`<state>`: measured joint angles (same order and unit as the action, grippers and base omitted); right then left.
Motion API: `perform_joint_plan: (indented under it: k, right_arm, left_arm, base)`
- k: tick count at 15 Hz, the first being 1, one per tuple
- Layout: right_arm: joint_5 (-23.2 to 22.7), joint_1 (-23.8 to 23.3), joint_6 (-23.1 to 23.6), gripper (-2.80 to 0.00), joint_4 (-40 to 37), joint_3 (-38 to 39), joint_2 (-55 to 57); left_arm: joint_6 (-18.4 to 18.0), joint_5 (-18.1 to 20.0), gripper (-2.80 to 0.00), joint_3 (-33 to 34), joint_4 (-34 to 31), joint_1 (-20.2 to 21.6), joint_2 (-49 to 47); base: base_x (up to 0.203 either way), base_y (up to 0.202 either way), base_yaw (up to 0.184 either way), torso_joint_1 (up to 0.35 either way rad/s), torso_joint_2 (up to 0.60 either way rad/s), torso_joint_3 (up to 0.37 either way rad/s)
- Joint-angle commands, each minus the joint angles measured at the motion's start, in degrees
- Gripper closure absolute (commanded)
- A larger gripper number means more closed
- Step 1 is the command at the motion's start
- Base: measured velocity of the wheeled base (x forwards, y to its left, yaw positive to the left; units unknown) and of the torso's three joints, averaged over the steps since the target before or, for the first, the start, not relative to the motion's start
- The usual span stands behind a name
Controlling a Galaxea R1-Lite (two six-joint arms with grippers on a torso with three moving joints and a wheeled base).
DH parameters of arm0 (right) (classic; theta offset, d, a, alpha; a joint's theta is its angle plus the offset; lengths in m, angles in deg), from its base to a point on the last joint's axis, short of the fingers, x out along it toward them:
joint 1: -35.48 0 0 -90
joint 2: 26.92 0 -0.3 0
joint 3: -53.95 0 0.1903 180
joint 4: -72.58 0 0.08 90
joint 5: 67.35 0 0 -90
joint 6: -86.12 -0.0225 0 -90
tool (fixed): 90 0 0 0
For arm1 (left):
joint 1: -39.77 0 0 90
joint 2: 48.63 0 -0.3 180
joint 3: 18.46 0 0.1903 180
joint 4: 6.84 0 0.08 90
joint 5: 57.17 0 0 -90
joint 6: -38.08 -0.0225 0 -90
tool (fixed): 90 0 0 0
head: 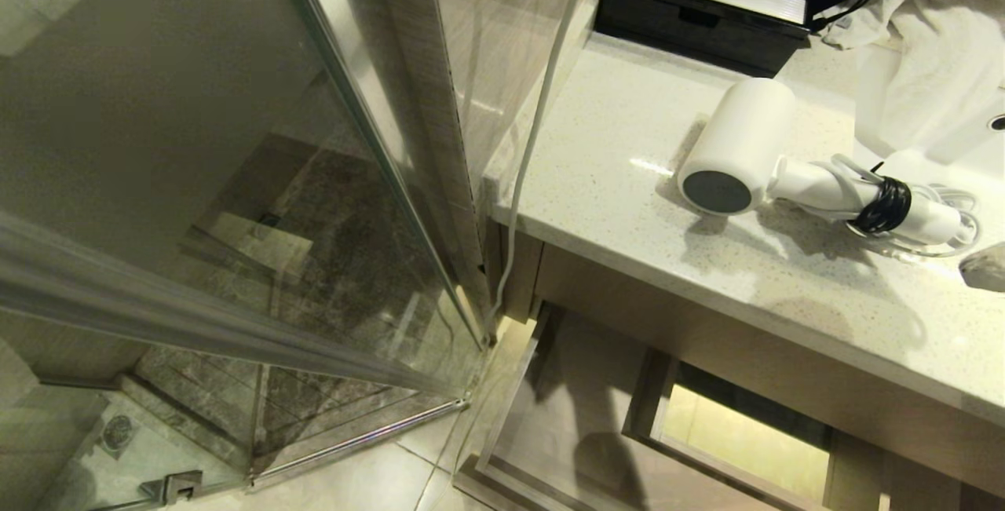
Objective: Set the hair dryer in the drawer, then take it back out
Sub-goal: Pick up the hairdryer
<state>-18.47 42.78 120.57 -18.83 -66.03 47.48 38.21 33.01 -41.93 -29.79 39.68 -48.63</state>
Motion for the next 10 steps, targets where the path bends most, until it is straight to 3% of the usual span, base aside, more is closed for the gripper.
perform_joint_plan:
  k: [1,6,10]
  right_arm:
    - [1.6,-0.6,4.8,0.00,-1.2,0.5,0.2]
    - [3.8,-2.8,12.5,0.00,-0.6,-0.2,2.6]
    - [2.2,-3.1,14.0,0.00,-0.4,-0.7,3.1]
  left_arm:
    - [0.0,0.0,0.00,0.0,0.0,0.0,-0.1]
    - [0.0,0.0,0.00,0.0,0.0,0.0,-0.1]
    - [0.0,0.0,0.00,0.0,0.0,0.0,-0.1]
  base:
    - [0.000,0.000,0.000,0.000,0.00,0.000]
    - [0.000,0.000,0.000,0.000,0.00,0.000]
    - [0.000,0.000,0.000,0.000,0.00,0.000]
